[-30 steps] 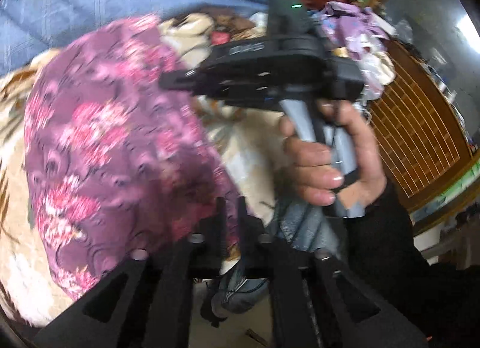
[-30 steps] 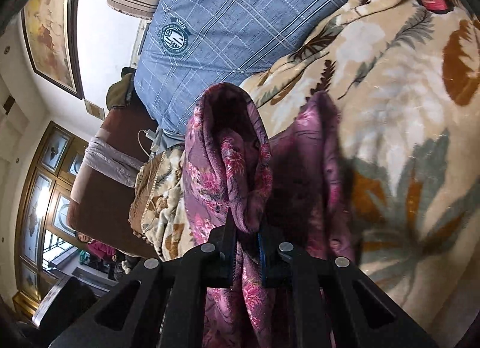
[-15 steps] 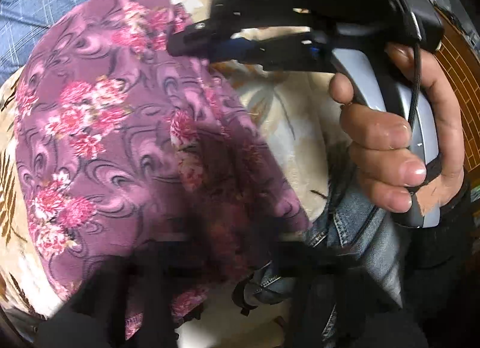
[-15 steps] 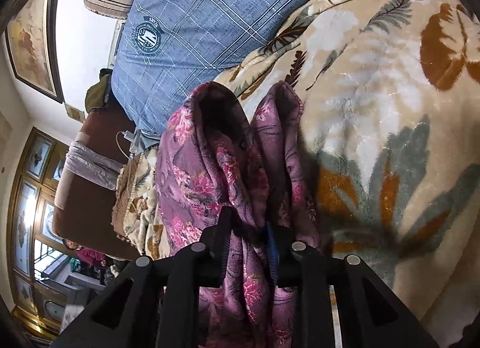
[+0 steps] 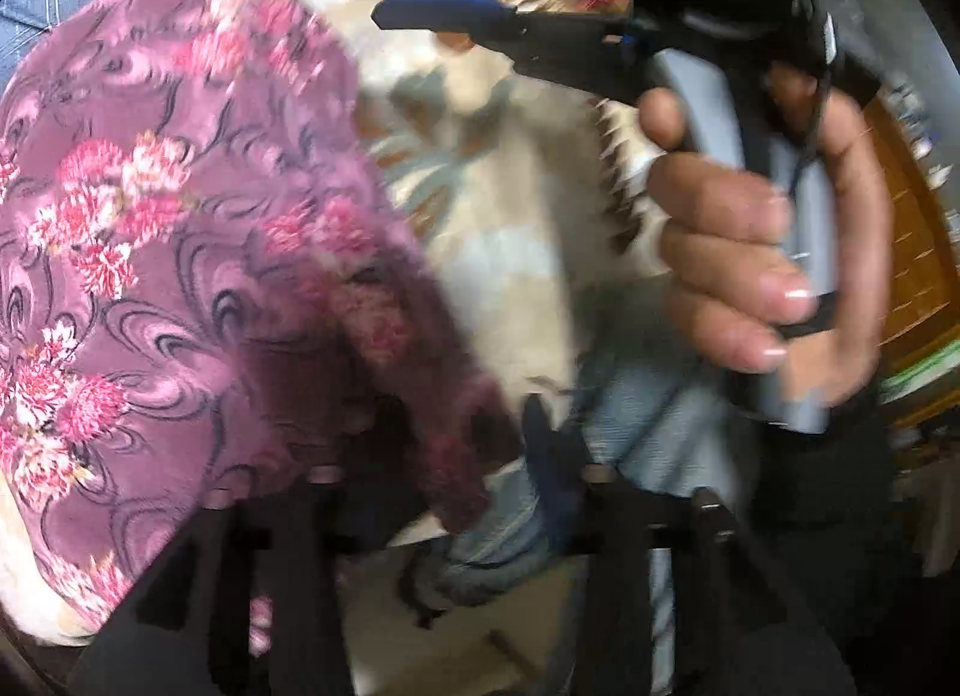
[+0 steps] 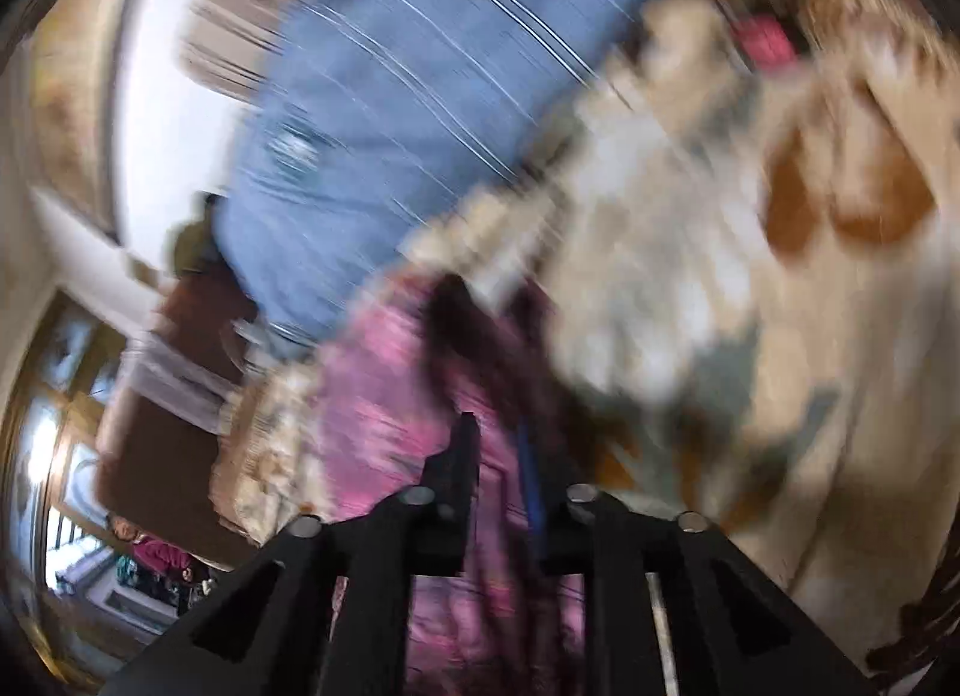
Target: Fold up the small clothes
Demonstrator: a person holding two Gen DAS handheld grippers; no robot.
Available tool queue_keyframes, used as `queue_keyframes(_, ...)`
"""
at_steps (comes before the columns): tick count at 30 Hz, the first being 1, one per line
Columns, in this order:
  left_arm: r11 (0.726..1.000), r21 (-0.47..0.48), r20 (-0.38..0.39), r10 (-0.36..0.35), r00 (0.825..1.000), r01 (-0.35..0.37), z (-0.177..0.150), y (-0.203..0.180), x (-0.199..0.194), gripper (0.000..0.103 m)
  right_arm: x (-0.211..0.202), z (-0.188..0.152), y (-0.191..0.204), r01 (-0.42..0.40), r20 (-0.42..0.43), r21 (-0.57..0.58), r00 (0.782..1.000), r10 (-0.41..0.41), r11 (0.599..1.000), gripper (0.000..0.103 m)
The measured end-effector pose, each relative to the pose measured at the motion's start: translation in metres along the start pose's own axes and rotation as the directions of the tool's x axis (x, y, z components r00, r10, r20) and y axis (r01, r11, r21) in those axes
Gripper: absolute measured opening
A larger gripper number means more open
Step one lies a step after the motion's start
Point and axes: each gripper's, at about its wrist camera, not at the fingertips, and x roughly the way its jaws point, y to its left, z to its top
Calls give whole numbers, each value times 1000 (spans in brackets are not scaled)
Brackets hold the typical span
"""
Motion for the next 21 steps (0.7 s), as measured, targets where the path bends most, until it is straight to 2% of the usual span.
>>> queue_keyframes(1, 1000, 23, 31, -3, 1000, 2, -2, -4, -10, 55, -4, 0, 6, -28, 19, -19, 999, 28, 999, 54)
queue_keyframes(2, 999, 46, 50, 9, 999, -11, -4, -9, -18, 58, -3, -1, 10, -48, 22, -39, 999, 49, 998, 59)
queue_keyframes(5, 995, 73, 75, 69, 995, -74, -15, -12, -31, 60, 10, -7, 22, -34, -28, -90, 999, 32, 995, 60)
queue_keyframes(7, 995, 40, 61, 87, 994, -89, -16, -7, -26, 60, 22, -11, 32, 27, -55, -142, 998, -36, 990, 59)
queue_keyframes(9, 997, 5, 30, 82, 996, -82, -11, 2, -19, 60, 28, -14, 34, 71, -59, -165, 995, -81, 984, 55)
queue_keyframes(11, 998, -17, 20, 64, 998, -63, -7, 0, -10, 60, 31, -15, 29, 78, -75, -146, 993, -90, 986, 46)
queue_keyframes(13, 997, -21, -7, 77, 997, -77, -5, 1, -2, 59, 39, -17, 20, 118, -97, -122, 987, -130, 986, 22)
queue_keyframes(14, 997, -25, -19, 78, 997, -79, -3, 2, 1, 59, 39, -17, 16, 126, -98, -105, 986, -137, 986, 16)
queue_keyframes(17, 999, 2, -18, 46, 999, -46, -1, -17, 1, 59, 32, -13, 1, 81, -90, -27, 992, -83, 996, 2)
queue_keyframes(21, 998, 33, -8, 47, 999, -46, 2, -29, -5, 59, 12, -5, -4, 24, -35, 12, 999, -23, 1000, 1)
